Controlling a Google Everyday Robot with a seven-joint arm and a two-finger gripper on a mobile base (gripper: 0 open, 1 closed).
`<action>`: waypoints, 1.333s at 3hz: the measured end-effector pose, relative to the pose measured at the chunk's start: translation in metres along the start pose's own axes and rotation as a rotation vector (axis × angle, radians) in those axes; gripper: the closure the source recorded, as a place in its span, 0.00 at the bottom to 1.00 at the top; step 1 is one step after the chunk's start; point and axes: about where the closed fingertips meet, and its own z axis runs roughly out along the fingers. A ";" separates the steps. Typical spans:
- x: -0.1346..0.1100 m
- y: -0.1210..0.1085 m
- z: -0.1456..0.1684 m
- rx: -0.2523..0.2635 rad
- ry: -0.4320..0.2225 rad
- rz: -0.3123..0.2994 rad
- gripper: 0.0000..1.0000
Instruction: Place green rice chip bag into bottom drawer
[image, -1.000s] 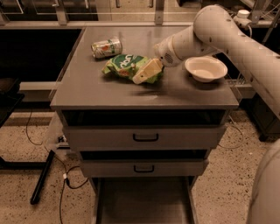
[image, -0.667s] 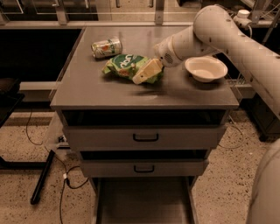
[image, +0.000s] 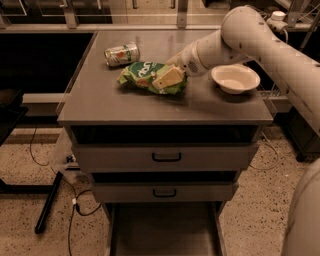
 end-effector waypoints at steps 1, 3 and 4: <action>0.000 0.000 0.000 0.000 0.000 0.000 0.65; -0.001 0.001 0.001 -0.004 0.000 -0.002 1.00; -0.003 0.001 -0.002 -0.005 -0.002 -0.003 1.00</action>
Offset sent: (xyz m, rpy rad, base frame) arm 0.0000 0.0000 0.0000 0.0000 0.0000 0.0000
